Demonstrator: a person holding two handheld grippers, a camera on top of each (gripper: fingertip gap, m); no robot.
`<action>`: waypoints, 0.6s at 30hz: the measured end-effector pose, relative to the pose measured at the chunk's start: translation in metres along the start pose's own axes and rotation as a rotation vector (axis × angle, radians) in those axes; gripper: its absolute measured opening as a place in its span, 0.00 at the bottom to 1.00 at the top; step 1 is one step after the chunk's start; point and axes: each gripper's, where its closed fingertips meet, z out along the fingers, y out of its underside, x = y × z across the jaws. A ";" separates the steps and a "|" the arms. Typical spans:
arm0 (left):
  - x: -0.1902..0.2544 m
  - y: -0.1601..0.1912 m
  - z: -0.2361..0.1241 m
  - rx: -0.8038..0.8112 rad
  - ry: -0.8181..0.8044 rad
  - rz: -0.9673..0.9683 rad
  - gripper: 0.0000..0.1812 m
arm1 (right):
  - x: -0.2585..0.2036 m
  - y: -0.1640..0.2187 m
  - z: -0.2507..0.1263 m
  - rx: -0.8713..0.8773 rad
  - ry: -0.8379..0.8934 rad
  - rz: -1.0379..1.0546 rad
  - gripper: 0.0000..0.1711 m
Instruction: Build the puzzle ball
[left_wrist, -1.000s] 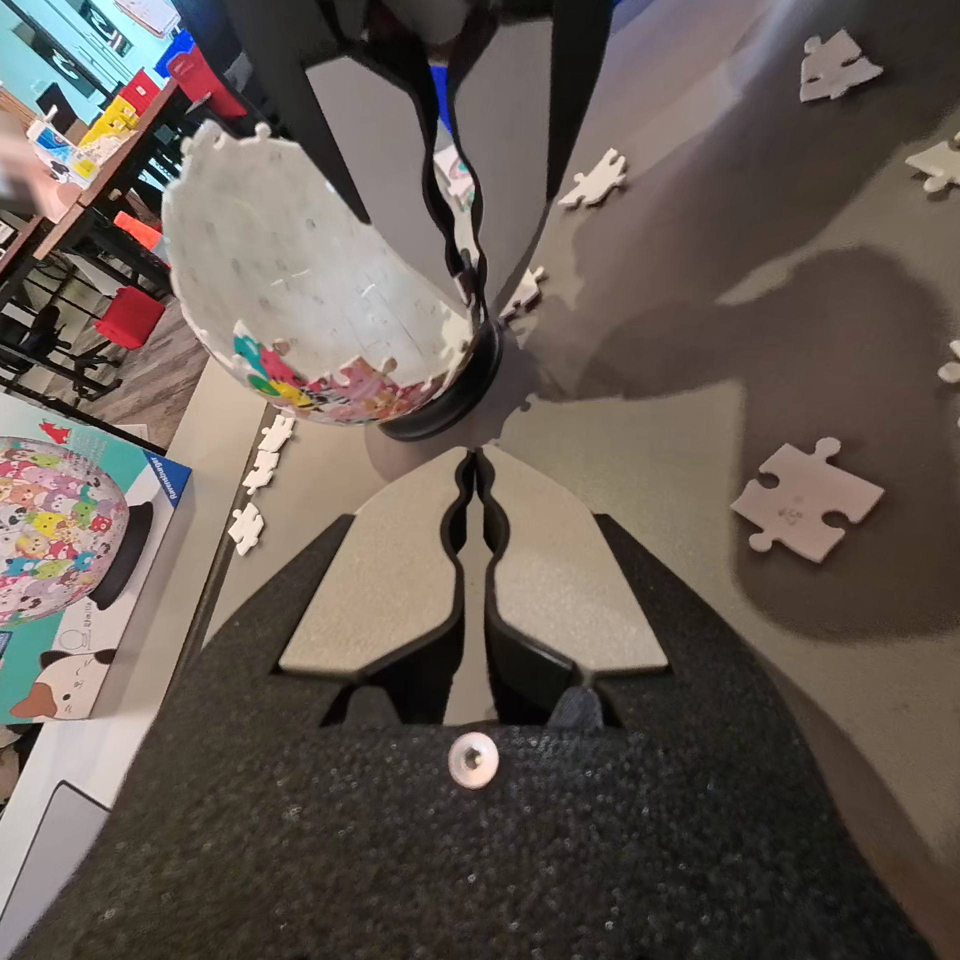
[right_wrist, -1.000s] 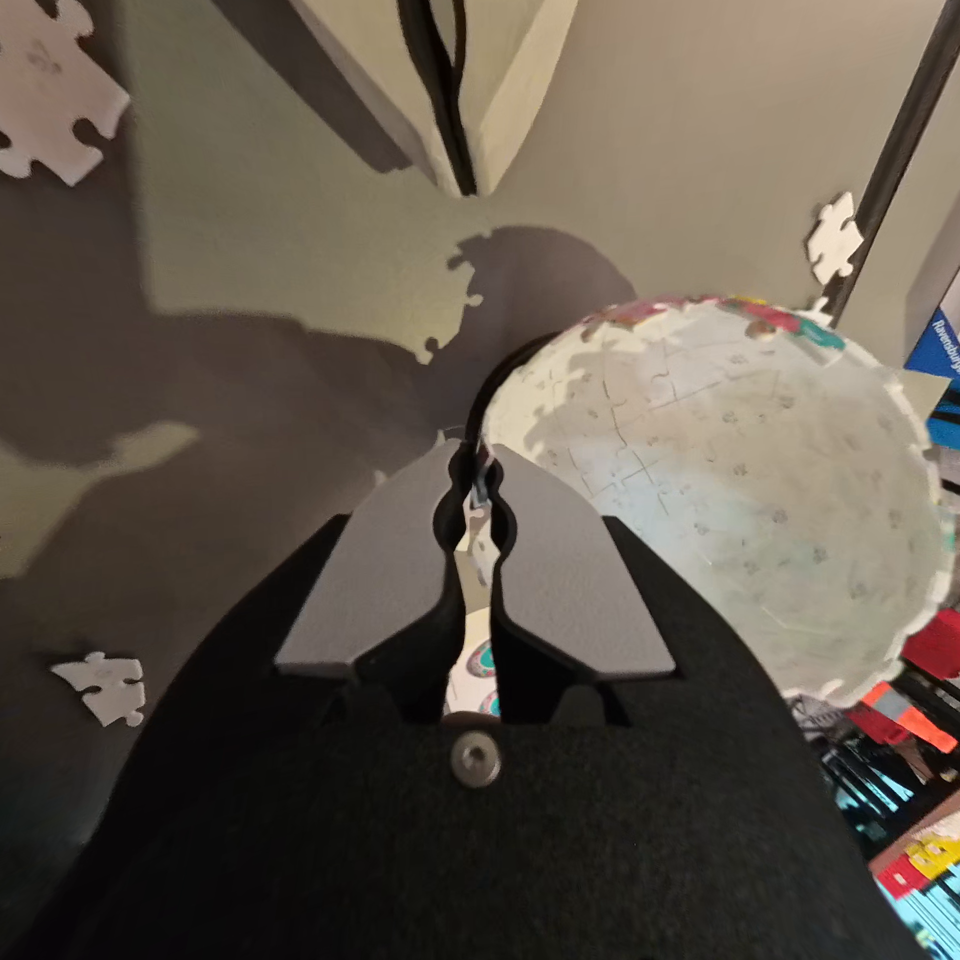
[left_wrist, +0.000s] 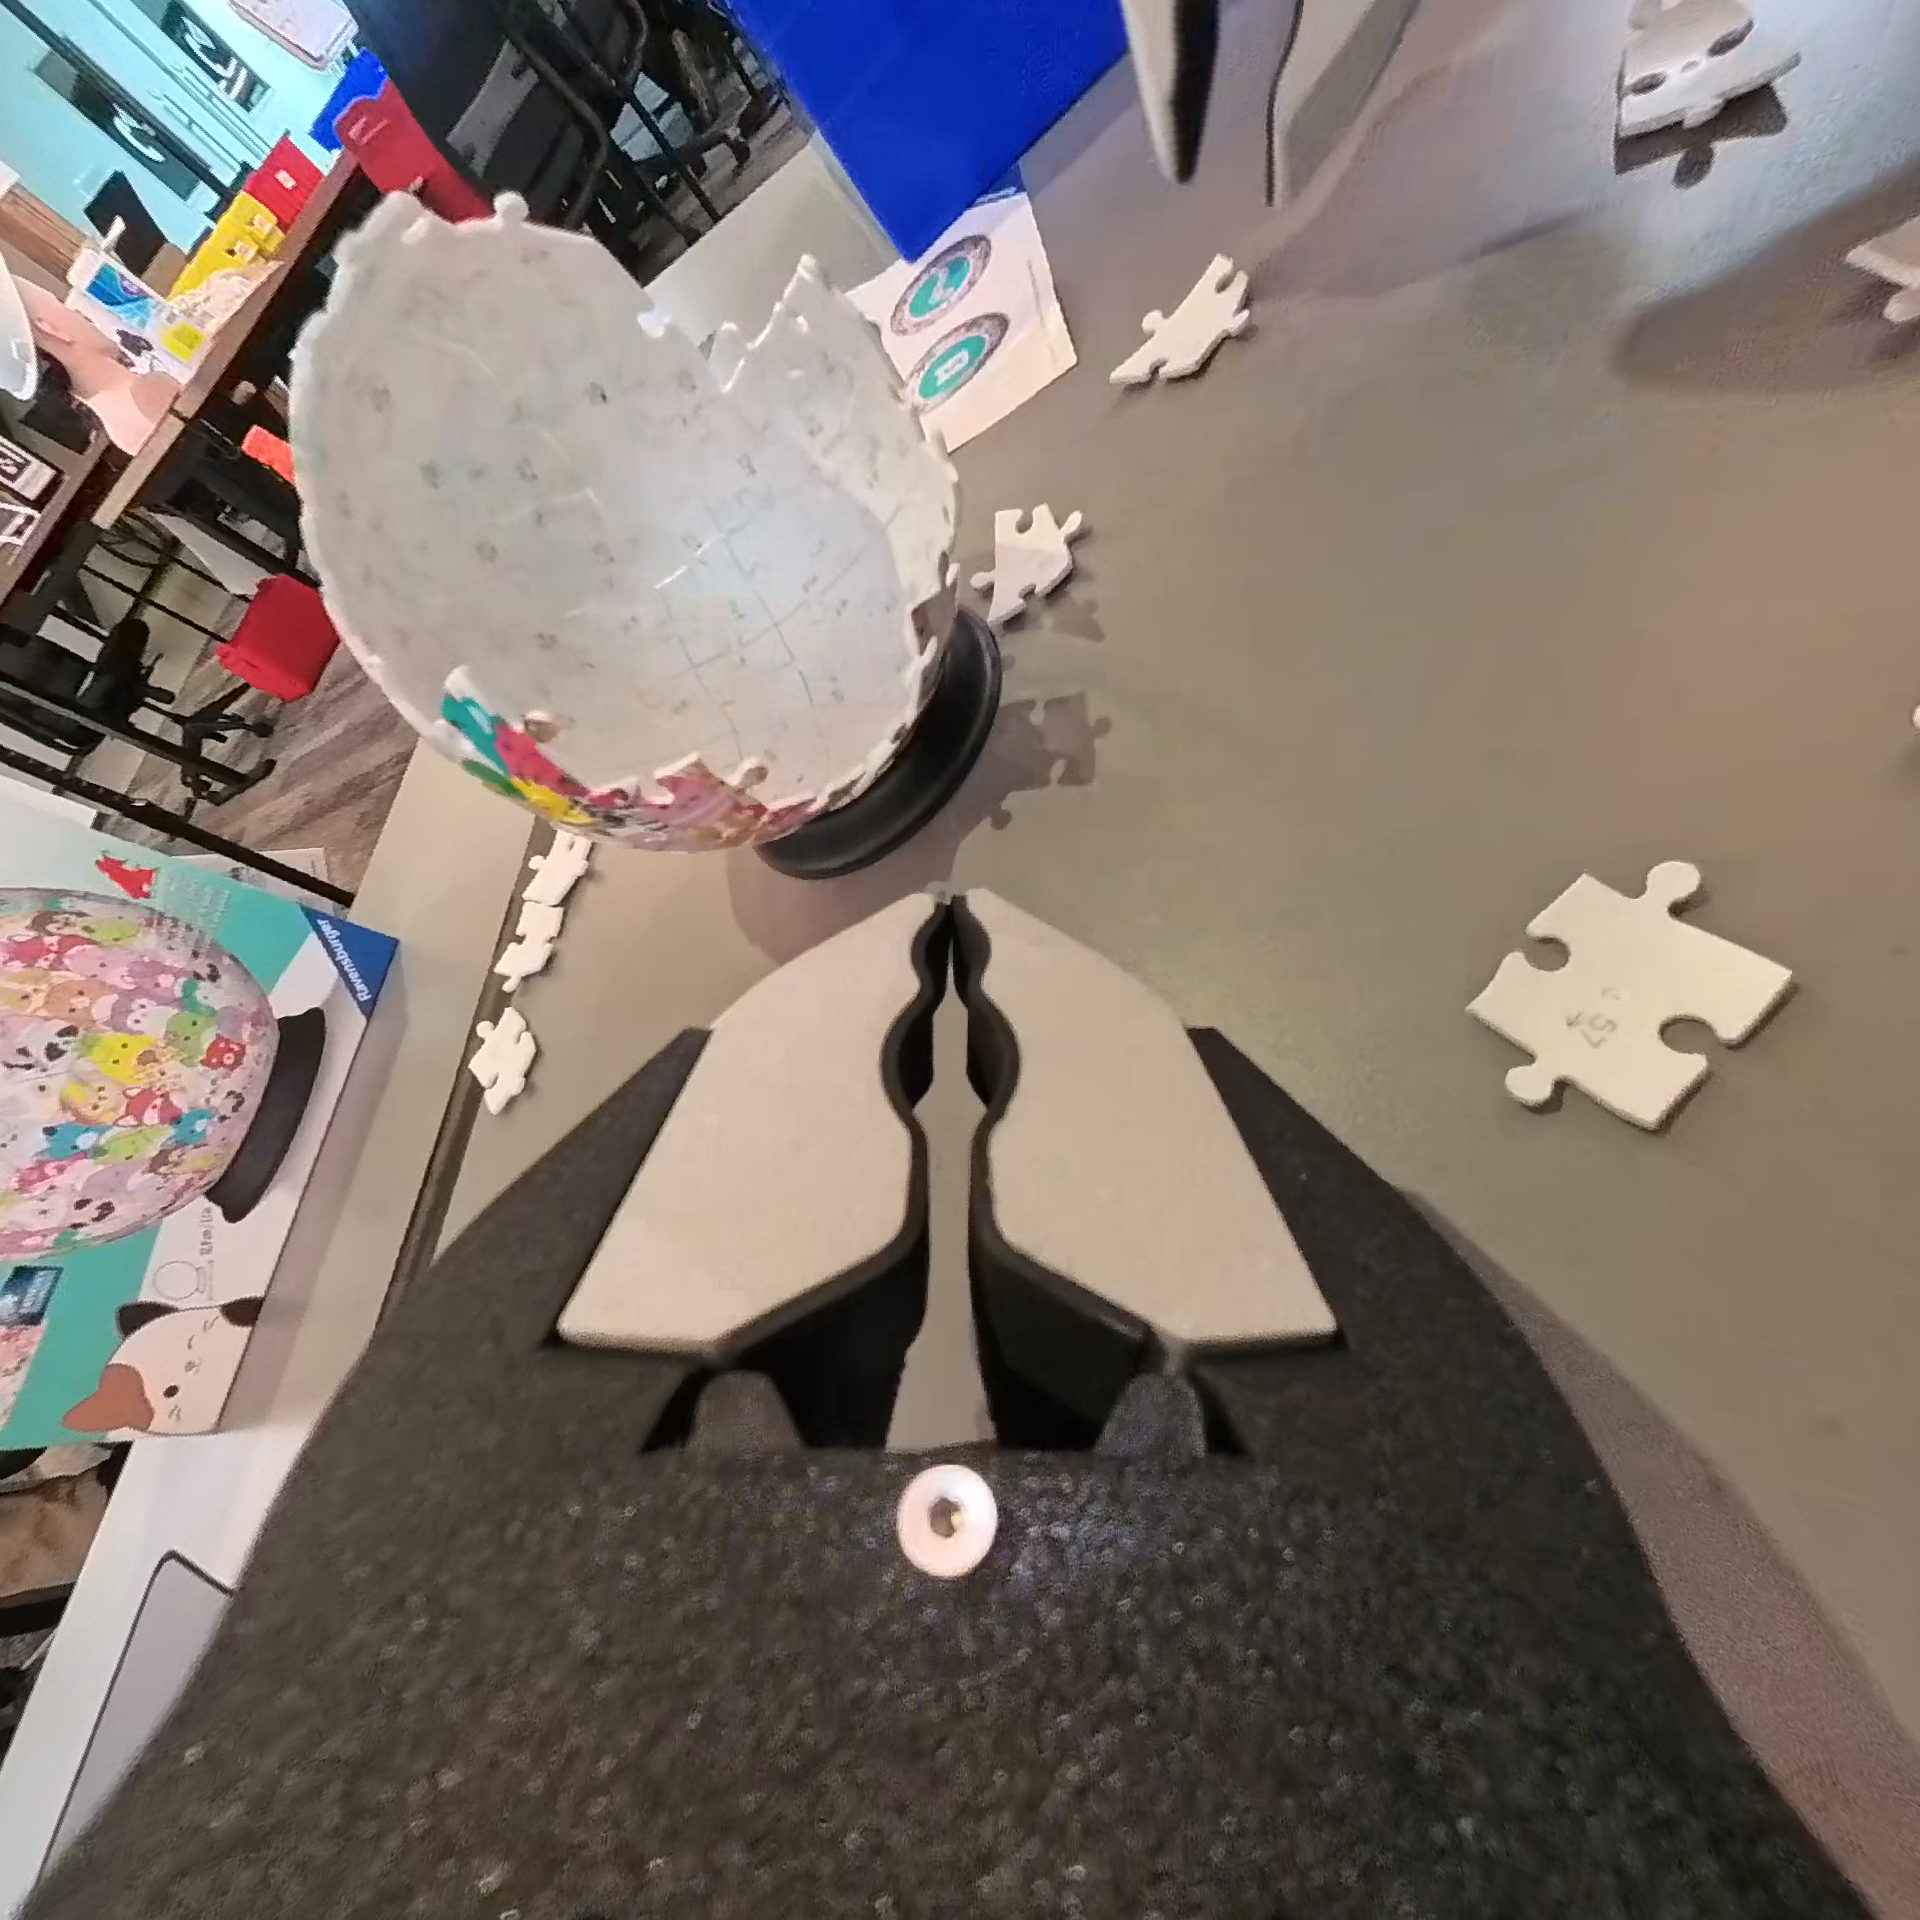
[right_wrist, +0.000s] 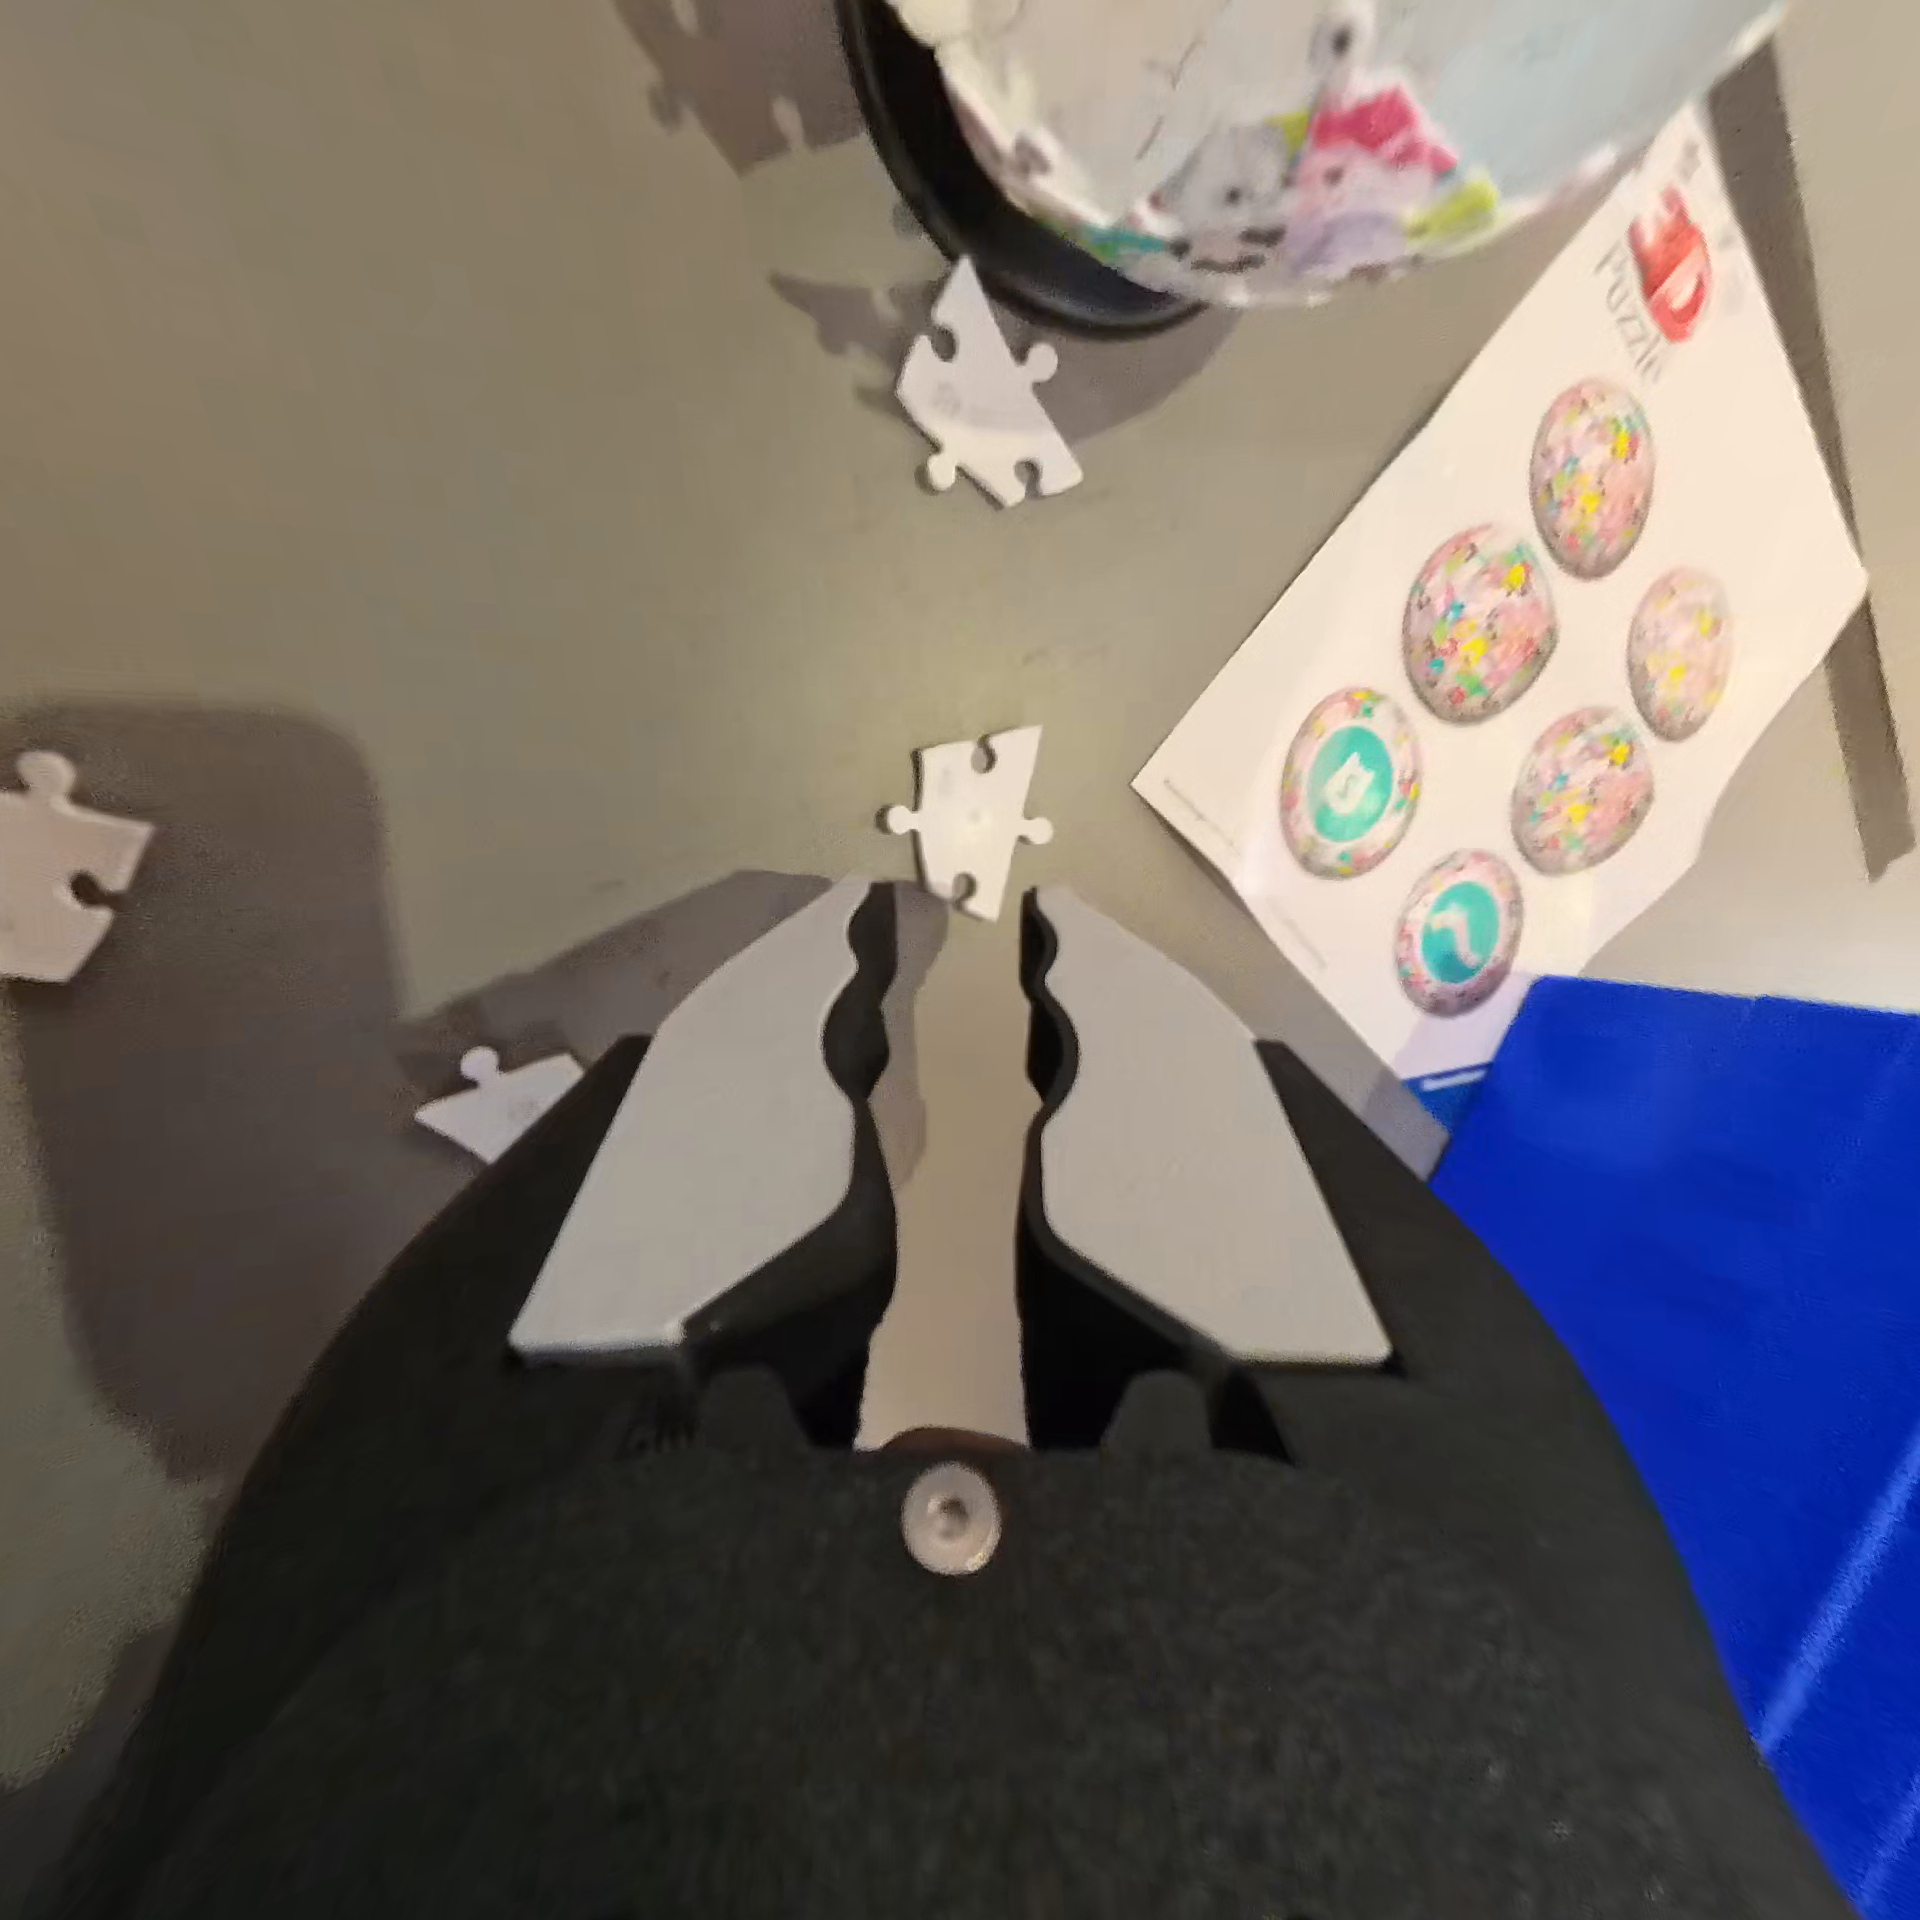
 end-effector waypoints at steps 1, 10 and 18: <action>0.000 -0.001 0.000 0.003 -0.003 0.000 0.00 | 0.000 0.003 0.003 0.011 0.020 0.032 0.11; 0.008 -0.030 0.002 0.106 0.041 -0.107 0.00 | 0.001 0.008 0.019 0.149 -0.042 0.262 0.20; 0.027 -0.077 0.023 0.168 0.165 -0.452 0.14 | -0.008 0.006 0.019 0.178 -0.095 0.341 0.09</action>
